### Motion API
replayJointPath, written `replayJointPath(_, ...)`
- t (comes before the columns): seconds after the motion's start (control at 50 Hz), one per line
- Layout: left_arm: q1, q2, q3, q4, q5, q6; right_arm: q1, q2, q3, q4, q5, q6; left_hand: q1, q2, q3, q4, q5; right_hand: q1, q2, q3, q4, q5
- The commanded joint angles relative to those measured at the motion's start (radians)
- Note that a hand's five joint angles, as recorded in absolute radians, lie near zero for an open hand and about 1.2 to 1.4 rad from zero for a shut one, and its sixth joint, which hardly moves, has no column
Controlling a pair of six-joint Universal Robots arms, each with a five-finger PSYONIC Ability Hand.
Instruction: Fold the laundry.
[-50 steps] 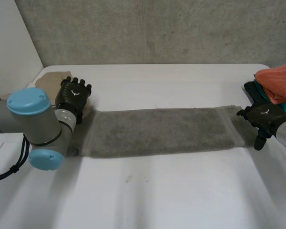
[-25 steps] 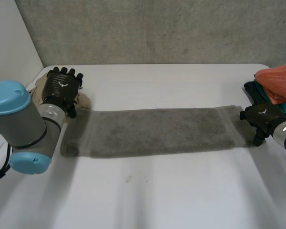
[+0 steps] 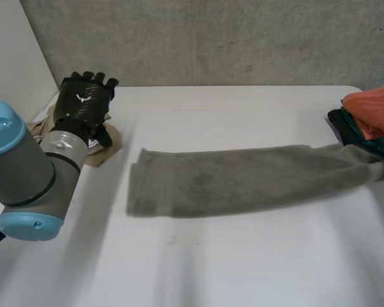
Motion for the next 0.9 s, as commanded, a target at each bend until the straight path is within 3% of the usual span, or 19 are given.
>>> replayJointPath(0.02, -0.003, 0.048, -0.041, 0.000, 0.000, 0.000, -0.075, -0.035, -0.017, 0.001, 0.011, -0.122, -0.015, -0.032, -0.038, -0.027, -0.048, 0.302, 0.219, 0.210, 0.199, 0.225)
replayJointPath(0.12, -0.002, 0.057, -0.058, 0.000, 0.000, 0.000, -0.017, -0.050, -0.041, -0.004, 0.017, -0.159, -0.015, -0.032, -0.038, -0.027, -0.048, 0.302, 0.219, 0.210, 0.199, 0.225)
replayJointPath(0.34, -0.003, 0.106, -0.078, -0.009, -0.003, -0.003, 0.552, -0.089, -0.086, -0.133, -0.104, 0.000, -0.015, -0.032, -0.038, -0.027, -0.048, 0.302, 0.219, 0.210, 0.199, 0.225)
replayJointPath(0.46, -0.020, 0.111, -0.087, -0.008, -0.003, -0.003, 0.826, 0.048, -0.096, -0.255, -0.185, -0.003, -0.015, -0.032, -0.038, -0.027, -0.048, 0.302, 0.219, 0.210, 0.199, 0.225)
replayJointPath(0.52, -0.033, 0.104, -0.089, -0.008, -0.004, -0.003, 0.900, 0.140, -0.109, -0.292, -0.196, -0.015, -0.015, -0.032, -0.038, -0.027, -0.048, 0.302, 0.219, 0.210, 0.199, 0.225)
replayJointPath(0.62, -0.059, 0.088, -0.086, -0.005, -0.003, -0.002, 0.955, 0.220, -0.118, -0.303, -0.189, -0.044, -0.015, -0.032, -0.038, -0.027, -0.048, 0.244, 0.162, 0.153, 0.142, 0.168)
replayJointPath(0.64, -0.062, 0.081, -0.084, -0.005, -0.003, -0.002, 0.955, 0.217, -0.116, -0.303, -0.173, -0.046, -0.015, -0.032, -0.038, -0.027, -0.048, 0.069, -0.013, -0.022, -0.033, -0.007)
replayJointPath(0.66, -0.068, 0.074, -0.081, -0.005, -0.003, -0.002, 0.955, 0.202, -0.116, -0.300, -0.155, -0.040, -0.015, -0.032, -0.038, -0.027, -0.048, -0.426, -0.509, -0.517, -0.529, -0.502)
replayJointPath(0.7, -0.085, 0.052, -0.067, -0.005, -0.004, 0.000, 0.954, 0.177, -0.116, -0.289, -0.114, -0.030, -0.015, -0.032, -0.038, -0.027, -0.048, -0.920, -1.003, -1.011, -1.022, -0.996)
replayJointPath(0.74, -0.100, 0.045, -0.060, -0.003, -0.001, 0.000, 0.951, 0.122, -0.096, -0.274, -0.016, -0.001, -0.015, -0.032, -0.038, -0.027, -0.048, -0.920, -1.003, -1.011, -1.022, -0.996)
replayJointPath(0.82, -0.135, 0.022, -0.027, 0.000, -0.001, 0.000, 0.885, 0.041, -0.049, -0.202, 0.101, 0.118, -0.015, -0.032, -0.038, -0.027, -0.048, -0.920, -1.003, -1.011, -1.022, -0.996)
replayJointPath(0.9, -0.177, -0.012, 0.008, 0.000, -0.003, 0.000, 0.741, -0.041, 0.031, -0.074, 0.088, 0.222, -0.015, -0.032, -0.038, -0.027, -0.048, -0.920, -1.003, -1.011, -1.022, -0.996)
